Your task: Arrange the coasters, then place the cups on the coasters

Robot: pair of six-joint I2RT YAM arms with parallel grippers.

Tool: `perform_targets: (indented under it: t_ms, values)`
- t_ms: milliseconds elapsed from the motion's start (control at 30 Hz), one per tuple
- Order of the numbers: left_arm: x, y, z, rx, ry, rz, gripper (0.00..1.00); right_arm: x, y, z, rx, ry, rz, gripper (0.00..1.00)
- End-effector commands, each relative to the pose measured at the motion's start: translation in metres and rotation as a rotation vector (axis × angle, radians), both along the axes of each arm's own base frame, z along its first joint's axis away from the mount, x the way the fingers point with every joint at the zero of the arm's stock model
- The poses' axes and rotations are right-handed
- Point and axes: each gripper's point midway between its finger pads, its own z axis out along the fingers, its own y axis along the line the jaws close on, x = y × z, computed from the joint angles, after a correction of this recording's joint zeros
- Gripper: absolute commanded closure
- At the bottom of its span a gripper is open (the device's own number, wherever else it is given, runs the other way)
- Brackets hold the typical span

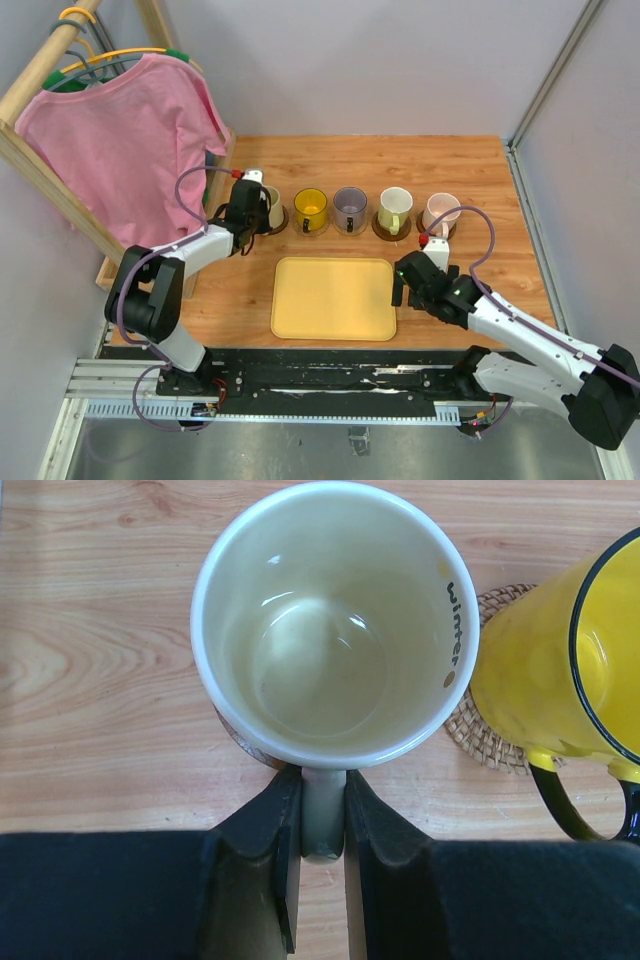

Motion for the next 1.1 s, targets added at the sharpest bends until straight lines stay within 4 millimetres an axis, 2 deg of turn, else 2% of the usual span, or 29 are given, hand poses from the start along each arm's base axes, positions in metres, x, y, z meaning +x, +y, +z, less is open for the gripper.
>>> perform_targets:
  t_ms: [0, 400, 800, 900, 967, 1000, 1067]
  values:
    - [0.026, -0.003, 0.034, -0.036, -0.127, 0.021, 0.99, 0.004, 0.005, 0.009, 0.006, -0.020, 0.006, 0.04]
    - [0.009, 0.003, 0.024, -0.044, -0.087, 0.048, 1.00, 0.003, 0.005, 0.007, 0.014, -0.017, 0.006, 0.04]
    - [-0.001, 0.007, 0.028, -0.038, -0.075, 0.051, 0.98, -0.001, 0.012, 0.004, 0.048, 0.004, 0.022, 0.04]
    - [-0.001, 0.007, 0.027, -0.035, -0.074, 0.048, 0.91, -0.001, 0.012, 0.003, 0.050, 0.004, 0.023, 0.04]
    - [-0.001, 0.006, 0.026, -0.035, -0.075, 0.047, 0.79, -0.001, 0.012, 0.003, 0.050, 0.003, 0.023, 0.04]
    - [-0.001, 0.007, 0.026, -0.034, -0.074, 0.049, 0.70, -0.001, 0.012, 0.002, 0.048, 0.004, 0.022, 0.04]
    - [0.001, 0.007, 0.026, -0.036, -0.081, 0.055, 0.36, -0.001, 0.011, 0.002, 0.047, 0.003, 0.022, 0.04]
